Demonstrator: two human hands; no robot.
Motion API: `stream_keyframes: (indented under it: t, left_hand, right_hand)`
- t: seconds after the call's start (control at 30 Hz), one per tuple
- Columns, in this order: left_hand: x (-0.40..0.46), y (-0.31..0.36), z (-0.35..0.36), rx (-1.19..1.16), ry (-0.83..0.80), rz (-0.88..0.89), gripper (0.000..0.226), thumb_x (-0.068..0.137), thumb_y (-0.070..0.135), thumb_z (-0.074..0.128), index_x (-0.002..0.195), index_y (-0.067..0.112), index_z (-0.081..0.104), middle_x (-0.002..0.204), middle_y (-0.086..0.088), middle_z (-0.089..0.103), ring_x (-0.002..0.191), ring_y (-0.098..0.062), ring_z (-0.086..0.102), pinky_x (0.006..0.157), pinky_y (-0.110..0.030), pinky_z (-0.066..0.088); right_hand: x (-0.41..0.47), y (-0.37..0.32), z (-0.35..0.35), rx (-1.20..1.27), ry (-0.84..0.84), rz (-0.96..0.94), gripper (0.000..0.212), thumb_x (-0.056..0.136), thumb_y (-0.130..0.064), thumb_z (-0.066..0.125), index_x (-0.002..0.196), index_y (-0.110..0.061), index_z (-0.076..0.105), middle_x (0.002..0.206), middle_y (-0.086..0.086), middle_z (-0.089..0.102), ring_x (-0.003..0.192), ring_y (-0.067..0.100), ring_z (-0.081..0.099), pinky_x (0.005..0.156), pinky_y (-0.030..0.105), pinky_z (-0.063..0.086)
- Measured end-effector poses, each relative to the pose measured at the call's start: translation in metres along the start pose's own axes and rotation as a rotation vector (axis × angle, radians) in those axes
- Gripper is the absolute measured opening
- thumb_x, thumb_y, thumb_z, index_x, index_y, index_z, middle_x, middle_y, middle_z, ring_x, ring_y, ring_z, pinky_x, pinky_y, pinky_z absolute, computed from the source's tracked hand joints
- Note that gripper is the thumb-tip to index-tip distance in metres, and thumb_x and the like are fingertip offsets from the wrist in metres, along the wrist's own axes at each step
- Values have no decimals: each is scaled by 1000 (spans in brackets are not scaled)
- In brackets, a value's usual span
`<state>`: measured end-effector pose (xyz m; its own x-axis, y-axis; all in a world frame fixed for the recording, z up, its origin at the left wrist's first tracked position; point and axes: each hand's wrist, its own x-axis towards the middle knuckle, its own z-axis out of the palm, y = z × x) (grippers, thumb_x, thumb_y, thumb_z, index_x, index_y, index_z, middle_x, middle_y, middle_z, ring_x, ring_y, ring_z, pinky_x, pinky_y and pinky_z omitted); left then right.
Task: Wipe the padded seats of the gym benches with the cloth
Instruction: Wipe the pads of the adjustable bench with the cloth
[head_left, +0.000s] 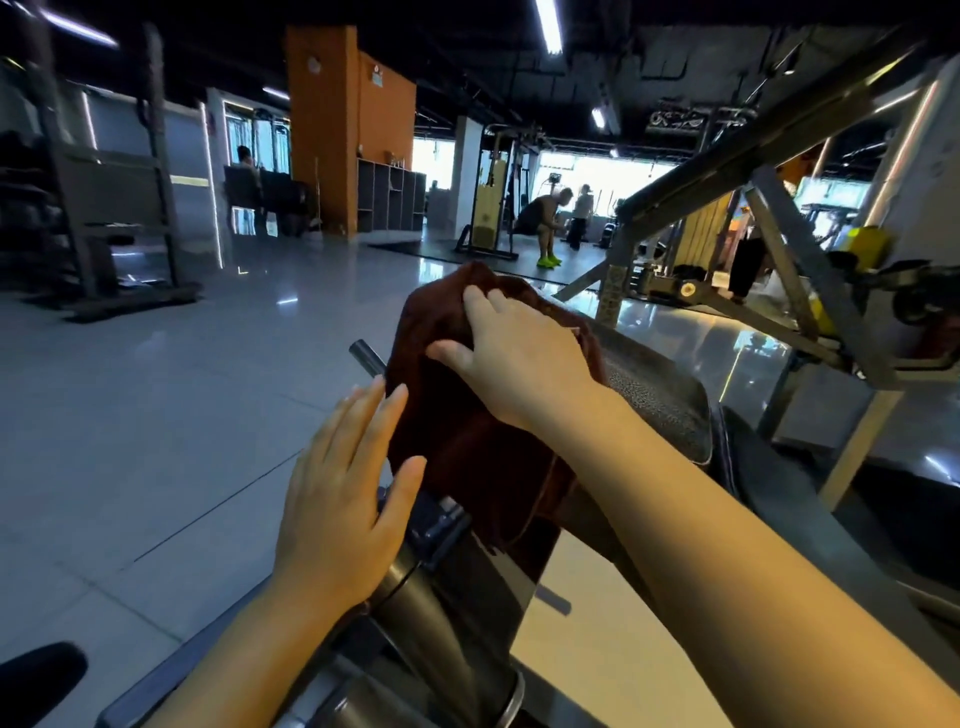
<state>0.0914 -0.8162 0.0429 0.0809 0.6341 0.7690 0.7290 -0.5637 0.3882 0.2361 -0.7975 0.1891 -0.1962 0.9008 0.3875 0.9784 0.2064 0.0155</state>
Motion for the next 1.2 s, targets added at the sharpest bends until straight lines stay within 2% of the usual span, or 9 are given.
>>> stream_keyframes:
  t: [0.2, 0.4, 0.47, 0.6, 0.73, 0.87, 0.93, 1.1, 1.2]
  left_hand:
    - [-1, 0, -2, 19, -29, 45, 60, 97, 52, 28, 152, 37, 9, 156, 13, 16, 143, 10, 2, 111, -40, 16]
    - [1, 3, 6, 156, -82, 114, 61, 100, 56, 20, 154, 29, 14, 159, 8, 17, 143, -6, 17, 111, -44, 24]
    - [1, 2, 6, 140, -82, 94, 61, 99, 57, 21, 153, 27, 19, 158, 7, 22, 141, -4, 18, 108, -43, 26]
    - [1, -2, 5, 40, -34, 39, 61, 97, 52, 32, 150, 30, 11, 154, 11, 21, 136, 5, 13, 107, -42, 26]
    - [0, 0, 1, -11, -54, -13, 65, 94, 55, 33, 150, 33, 7, 153, 14, 17, 139, 3, 14, 113, -43, 25]
    - [0, -1, -1, 16, -75, 13, 66, 94, 56, 31, 151, 36, 4, 156, 15, 12, 140, 5, 10, 115, -46, 26]
    - [0, -1, -1, 22, -67, 38, 65, 95, 54, 33, 151, 38, 4, 158, 15, 13, 140, 4, 12, 113, -48, 28]
    - [-2, 3, 2, 41, -21, 86, 61, 98, 50, 32, 153, 39, 8, 159, 12, 15, 142, -4, 18, 110, -44, 27]
    - [-4, 6, 4, 95, 6, 123, 58, 100, 50, 27, 154, 35, 10, 159, 10, 16, 146, -2, 11, 112, -42, 26]
  right_hand:
    - [-97, 51, -13, -60, -49, 40, 70, 100, -42, 45, 155, -19, 9, 163, -1, 13, 149, 13, 13, 113, 23, 13]
    - [-88, 55, -14, -38, -63, 108, 74, 95, -58, 33, 155, -19, 13, 162, -1, 17, 148, 14, 16, 113, 28, 21]
    - [-59, 40, -7, -34, -52, 113, 76, 95, -62, 30, 153, -14, 20, 158, 6, 28, 144, 22, 26, 111, 35, 27]
    - [0, -1, 6, -20, 52, 95, 71, 96, -62, 36, 139, -7, 40, 138, 14, 49, 128, 31, 46, 99, 44, 41]
    - [11, -12, 12, -2, 101, 64, 69, 96, -57, 44, 139, -3, 39, 139, 15, 48, 129, 31, 45, 100, 42, 40]
    - [-42, 10, 8, -60, 116, -2, 69, 95, -43, 54, 146, -6, 26, 148, 13, 37, 138, 27, 36, 110, 36, 31]
    - [-77, 32, 2, -73, 95, 29, 67, 94, -44, 55, 145, -9, 29, 148, 9, 38, 138, 25, 35, 110, 33, 30]
    - [-115, 57, -11, -87, 37, 137, 70, 96, -55, 39, 152, -19, 19, 159, -1, 24, 146, 15, 23, 112, 31, 28]
    - [-90, 40, -9, -85, 32, 133, 72, 95, -59, 33, 150, -14, 20, 156, 4, 28, 145, 20, 25, 113, 33, 28]
